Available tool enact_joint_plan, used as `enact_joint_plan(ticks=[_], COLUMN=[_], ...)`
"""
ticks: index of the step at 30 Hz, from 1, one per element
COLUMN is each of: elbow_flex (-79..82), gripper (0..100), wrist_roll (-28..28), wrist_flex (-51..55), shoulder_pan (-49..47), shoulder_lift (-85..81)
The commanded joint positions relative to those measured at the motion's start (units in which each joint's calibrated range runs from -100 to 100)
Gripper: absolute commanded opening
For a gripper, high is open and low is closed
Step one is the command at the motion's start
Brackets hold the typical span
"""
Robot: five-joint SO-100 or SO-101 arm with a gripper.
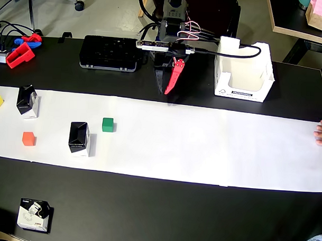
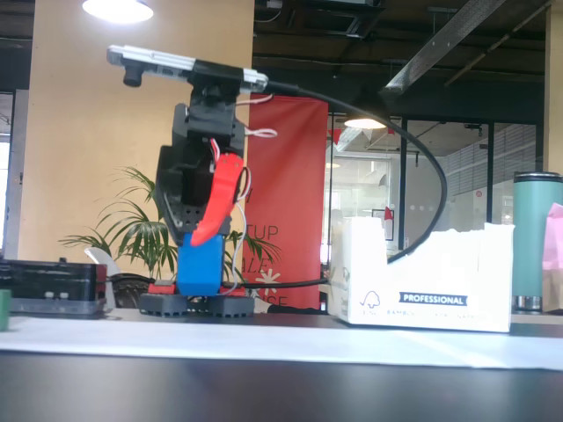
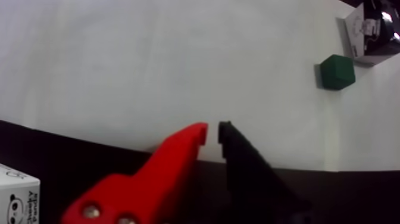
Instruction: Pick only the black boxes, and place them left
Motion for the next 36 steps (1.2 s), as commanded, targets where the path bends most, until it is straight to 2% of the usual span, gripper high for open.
enact_joint_plan(ticks=[1, 7, 11, 20, 24, 29, 36], elbow_flex=[-10.53, -20.37, -27.29, -38.55, -40.14, -42.71, -55.57], gripper=[0, 0, 0, 0, 16, 26, 27], wrist_roll=[-0.09, -0.15, -2.67, -2.72, -2.3, -2.51, -2.67], wrist_flex=[0.04, 0.04, 0.04, 0.04, 0.04, 0.04, 0.12], shoulder_pan=[-0.88, -0.54, -0.71, 2.49, 3.53, 4.75, 6.04], shoulder_lift=[4.01, 13.88, 21.47, 36.64, 39.41, 42.25, 54.74])
